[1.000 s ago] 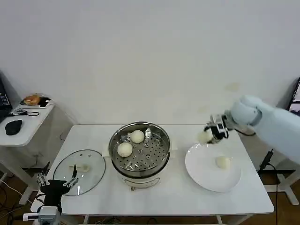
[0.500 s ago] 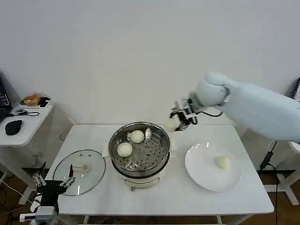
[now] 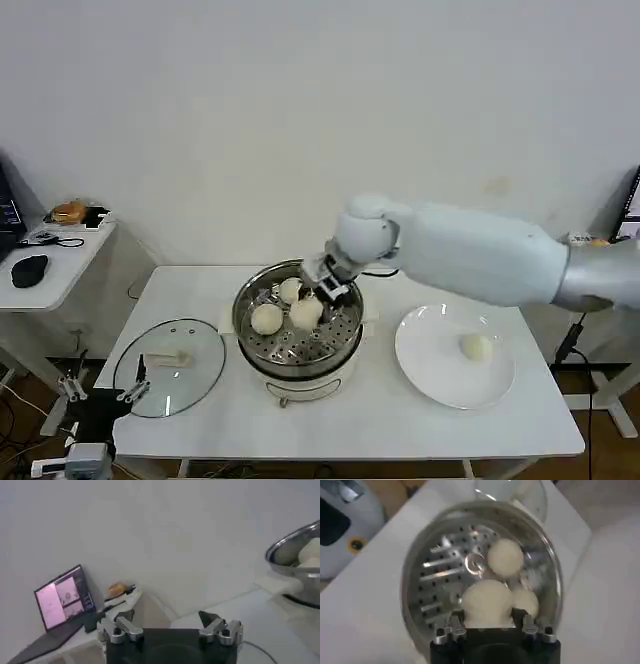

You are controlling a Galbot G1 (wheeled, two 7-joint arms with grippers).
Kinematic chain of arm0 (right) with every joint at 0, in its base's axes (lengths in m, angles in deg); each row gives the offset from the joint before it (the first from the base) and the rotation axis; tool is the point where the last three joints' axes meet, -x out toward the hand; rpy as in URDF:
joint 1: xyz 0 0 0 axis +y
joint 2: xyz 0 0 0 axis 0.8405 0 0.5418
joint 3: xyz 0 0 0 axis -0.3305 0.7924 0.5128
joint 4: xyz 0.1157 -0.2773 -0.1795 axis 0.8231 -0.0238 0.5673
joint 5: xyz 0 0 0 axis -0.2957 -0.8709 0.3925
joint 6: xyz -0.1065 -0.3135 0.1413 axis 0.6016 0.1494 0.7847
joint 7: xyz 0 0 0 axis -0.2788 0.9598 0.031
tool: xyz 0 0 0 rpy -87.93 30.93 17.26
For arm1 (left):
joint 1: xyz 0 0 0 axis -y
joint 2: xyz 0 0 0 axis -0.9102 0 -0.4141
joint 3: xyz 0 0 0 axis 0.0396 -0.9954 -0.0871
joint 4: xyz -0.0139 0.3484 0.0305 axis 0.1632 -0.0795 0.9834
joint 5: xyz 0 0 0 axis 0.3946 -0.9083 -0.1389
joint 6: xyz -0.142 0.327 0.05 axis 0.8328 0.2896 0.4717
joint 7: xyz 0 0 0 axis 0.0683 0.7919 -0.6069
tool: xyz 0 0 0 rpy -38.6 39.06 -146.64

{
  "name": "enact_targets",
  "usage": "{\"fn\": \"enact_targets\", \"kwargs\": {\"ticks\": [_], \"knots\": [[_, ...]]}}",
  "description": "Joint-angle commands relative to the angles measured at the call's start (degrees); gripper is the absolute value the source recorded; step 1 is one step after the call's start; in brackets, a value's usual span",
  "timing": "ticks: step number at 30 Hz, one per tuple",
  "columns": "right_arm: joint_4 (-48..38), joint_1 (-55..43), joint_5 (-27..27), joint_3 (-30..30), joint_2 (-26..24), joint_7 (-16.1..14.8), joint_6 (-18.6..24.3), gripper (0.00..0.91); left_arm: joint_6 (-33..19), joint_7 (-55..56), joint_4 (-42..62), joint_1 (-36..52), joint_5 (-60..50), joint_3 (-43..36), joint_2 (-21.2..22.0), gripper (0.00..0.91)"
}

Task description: Take steamed baozi put them in steamer then cover it.

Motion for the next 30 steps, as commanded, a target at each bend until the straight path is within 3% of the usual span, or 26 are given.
{"fn": "enact_targets", "kwargs": {"ticks": [1, 16, 18, 21, 30], "knots": [[-0.1, 1.2, -0.8, 2.4, 3.8, -0.1, 3.6, 0.645, 0.0, 0.0, 0.0, -0.1, 0.2, 0.6, -0.1, 0.907], [-2.0, 1.6, -4.1, 3.1, 4.7, -0.3, 5.8, 0.645, -0.2, 0.0, 0.2, 0.0, 0.5, 1.0, 0.0, 0.907], [-2.1, 1.6, -4.2, 3.2, 4.7, -0.4, 6.0, 0.695, -0.2, 0.0, 0.2, 0.0, 0.5, 0.9, 0.1, 0.907], [-1.9, 1.6, -4.6, 3.3, 4.4, -0.2, 6.5, 0.907, -0.2, 0.0, 0.4, 0.3, 0.5, 0.8, 0.1, 0.907], [-0.7, -0.4, -3.6, 1.3, 1.5, 1.2, 7.2, 0.907, -0.2, 0.0, 0.6, 0.4, 0.5, 0.8, 0.0, 0.907]]}}
